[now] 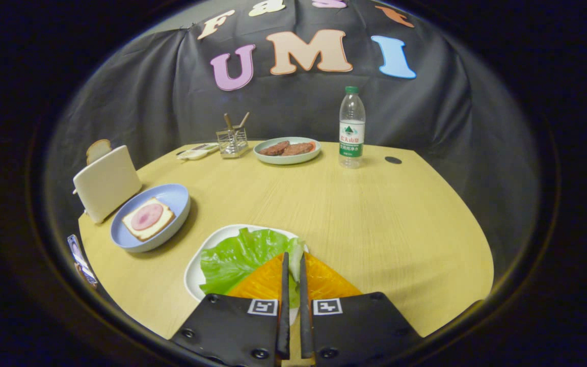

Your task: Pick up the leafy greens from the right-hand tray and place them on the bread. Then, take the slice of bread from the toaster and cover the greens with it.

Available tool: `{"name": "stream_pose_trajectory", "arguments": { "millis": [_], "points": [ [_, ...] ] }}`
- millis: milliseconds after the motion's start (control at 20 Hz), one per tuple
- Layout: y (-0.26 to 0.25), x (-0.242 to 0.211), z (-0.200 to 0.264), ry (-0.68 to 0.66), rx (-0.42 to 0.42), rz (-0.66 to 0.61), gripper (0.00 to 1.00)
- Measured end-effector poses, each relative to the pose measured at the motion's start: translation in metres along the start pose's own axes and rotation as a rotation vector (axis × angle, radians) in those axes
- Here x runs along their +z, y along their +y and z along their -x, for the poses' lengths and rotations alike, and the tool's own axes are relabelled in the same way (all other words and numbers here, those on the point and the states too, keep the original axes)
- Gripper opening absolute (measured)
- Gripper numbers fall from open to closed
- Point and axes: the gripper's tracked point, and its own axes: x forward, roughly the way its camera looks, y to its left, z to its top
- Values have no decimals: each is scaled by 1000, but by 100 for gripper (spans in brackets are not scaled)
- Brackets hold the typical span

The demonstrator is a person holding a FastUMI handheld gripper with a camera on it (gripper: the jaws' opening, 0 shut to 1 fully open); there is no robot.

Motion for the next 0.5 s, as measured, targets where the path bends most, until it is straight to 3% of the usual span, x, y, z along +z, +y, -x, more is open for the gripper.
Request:
{"name": "stream_pose_trajectory", "arguments": {
  "millis": [100,500],
  "points": [
    [1,8,-1,-24,10,-20,3],
    [40,56,20,-163,116,-103,3]
  ]
}}
